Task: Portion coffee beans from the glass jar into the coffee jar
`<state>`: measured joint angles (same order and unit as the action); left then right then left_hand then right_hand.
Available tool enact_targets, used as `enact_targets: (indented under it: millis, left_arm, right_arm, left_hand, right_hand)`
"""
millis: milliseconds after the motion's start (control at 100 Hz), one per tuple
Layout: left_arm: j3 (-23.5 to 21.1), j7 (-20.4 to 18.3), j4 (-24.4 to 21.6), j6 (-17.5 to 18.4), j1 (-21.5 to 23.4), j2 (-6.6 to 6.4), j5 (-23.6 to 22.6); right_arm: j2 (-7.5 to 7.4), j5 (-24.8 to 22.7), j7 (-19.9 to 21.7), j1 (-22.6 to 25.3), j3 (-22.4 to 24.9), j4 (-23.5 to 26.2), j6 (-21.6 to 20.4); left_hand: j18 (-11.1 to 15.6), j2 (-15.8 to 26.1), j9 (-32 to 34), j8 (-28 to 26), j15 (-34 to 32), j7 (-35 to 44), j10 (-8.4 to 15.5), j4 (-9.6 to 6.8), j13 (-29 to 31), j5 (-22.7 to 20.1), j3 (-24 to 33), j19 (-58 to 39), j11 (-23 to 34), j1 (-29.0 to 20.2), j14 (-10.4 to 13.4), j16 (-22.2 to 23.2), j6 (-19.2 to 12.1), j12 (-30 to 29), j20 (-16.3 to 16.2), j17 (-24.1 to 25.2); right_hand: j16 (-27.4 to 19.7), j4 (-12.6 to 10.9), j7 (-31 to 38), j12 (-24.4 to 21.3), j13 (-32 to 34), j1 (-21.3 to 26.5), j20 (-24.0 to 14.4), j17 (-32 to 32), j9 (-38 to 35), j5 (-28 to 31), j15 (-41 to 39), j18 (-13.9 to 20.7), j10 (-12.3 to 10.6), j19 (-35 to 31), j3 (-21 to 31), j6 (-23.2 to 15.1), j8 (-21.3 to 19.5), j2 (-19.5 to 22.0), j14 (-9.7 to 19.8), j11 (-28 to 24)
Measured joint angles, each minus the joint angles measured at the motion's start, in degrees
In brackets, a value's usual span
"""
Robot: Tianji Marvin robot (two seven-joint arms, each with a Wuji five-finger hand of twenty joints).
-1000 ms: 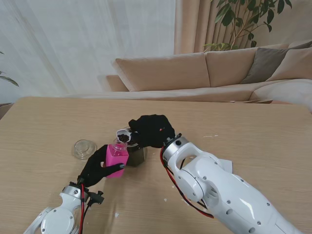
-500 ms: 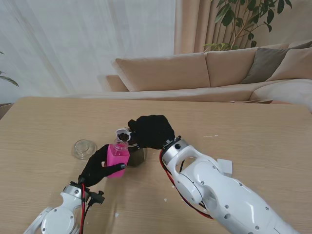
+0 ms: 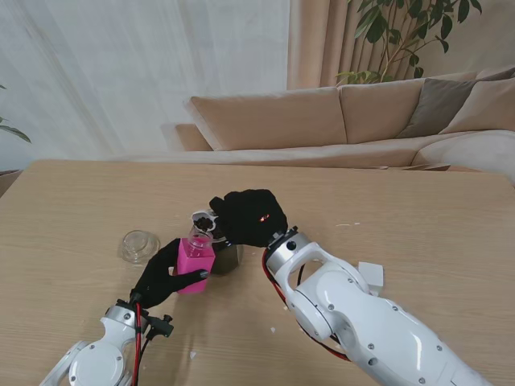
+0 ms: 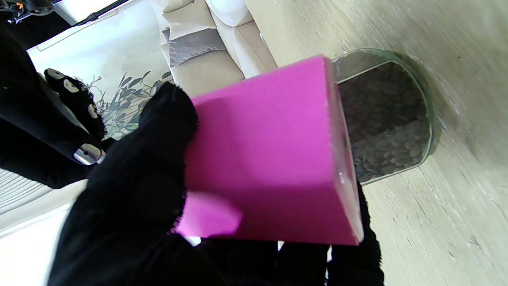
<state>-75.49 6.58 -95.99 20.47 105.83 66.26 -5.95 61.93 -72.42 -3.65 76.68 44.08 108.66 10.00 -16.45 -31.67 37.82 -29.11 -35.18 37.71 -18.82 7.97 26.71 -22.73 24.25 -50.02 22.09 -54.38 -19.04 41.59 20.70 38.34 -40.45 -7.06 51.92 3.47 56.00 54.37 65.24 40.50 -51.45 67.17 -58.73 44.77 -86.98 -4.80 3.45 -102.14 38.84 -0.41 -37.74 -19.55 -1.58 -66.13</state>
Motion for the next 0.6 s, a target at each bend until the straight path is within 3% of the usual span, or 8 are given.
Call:
enact_targets:
  millis: [310,600]
  left_arm:
    - [-0.02,-0.07,0.0,0.08,-0.05,0.01,0.39]
    - [-0.05,-0.01,0.01,0.09,-0.05,0.02,0.4]
  right_arm:
    - [-0.19,-3.52,-0.15,-0.31,-0.72,0.0,0.57]
    - [-0.3,-3.45,0.32,-0.22,-0.61,0.39,0.71]
  left_hand:
    - [0.0,0.0,0.0,0.0,0.0,0.0,0.0,0.0,0.0,0.0,0.0,0.0,0.0,0.0,0.0,0.0,0.0,0.0,0.0,0.0]
    - [0.0,0.0,0.0,0.0,0.01,0.0,0.0,0.0,0.0,0.0,0.0,0.0,0.0,0.0,0.0,0.0,0.0,0.0,0.0,0.0]
  right_hand:
    - [0.0,0.0,0.0,0.05,0.0,0.0,0.01,0.02,-0.01,0.0,0.0,0.28,-0.25,0.0,0.0,-0.01,0.0,0.0,0.24,0.0]
    - [0.0,0.0,0.0,0.06,0.0,0.0,0.01,0.02,-0.01,0.0,0.0,0.31,-0.28,0.0,0.0,-0.02,0.0,0.0,0.26,0.0]
